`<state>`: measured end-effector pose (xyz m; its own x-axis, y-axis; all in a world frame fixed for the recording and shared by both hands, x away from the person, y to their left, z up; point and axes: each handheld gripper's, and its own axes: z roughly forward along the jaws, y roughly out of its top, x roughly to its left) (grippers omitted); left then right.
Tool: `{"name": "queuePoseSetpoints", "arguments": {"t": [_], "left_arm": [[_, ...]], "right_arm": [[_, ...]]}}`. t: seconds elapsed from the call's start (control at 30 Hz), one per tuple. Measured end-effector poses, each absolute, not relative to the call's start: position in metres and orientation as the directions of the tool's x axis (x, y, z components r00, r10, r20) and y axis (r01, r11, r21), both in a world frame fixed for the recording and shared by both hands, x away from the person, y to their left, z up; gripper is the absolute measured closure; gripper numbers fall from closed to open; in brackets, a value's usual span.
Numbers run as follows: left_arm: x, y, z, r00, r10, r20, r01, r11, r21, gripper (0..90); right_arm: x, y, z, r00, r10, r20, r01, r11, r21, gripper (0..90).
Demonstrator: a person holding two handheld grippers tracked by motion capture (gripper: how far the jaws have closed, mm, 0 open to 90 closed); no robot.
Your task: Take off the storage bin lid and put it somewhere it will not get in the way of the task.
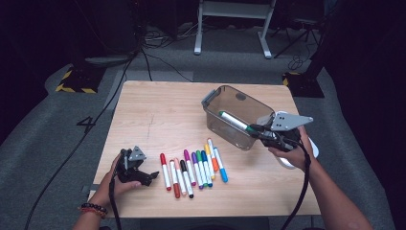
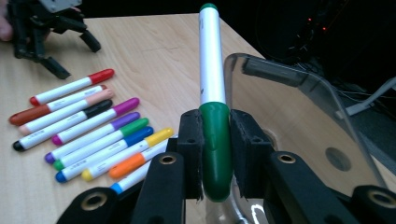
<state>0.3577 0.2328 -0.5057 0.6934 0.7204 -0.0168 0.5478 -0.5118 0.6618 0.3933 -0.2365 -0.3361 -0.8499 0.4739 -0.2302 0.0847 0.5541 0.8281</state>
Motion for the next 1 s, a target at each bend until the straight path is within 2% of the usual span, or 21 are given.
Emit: {"name": "queuePoseSetpoints", "arguments": {"t": [0.47, 0.77, 1.0], "left_arm": [[0.359, 0.232, -0.506, 0.694, 0.720, -0.019, 0.549, -0.512, 0.661, 0.1], [0.359, 0.232, -0.506, 0.696, 0.718, -0.019, 0.547, -0.513, 0.661, 0.2], [0.359, 0.232, -0.506, 0.696, 0.717, -0.019, 0.547, -0.513, 0.661, 0.2]], "right_arm": [[0.439, -0.224, -0.336, -0.832, 0.511, -0.218, 0.154, 0.590, 0.793, 75.2], [0.479, -0.212, -0.359, -0.822, 0.539, -0.184, 0.244, 0.625, 0.741, 75.2], [0.496, -0.210, -0.367, -0.828, 0.540, -0.153, 0.298, 0.655, 0.695, 75.2]]}}
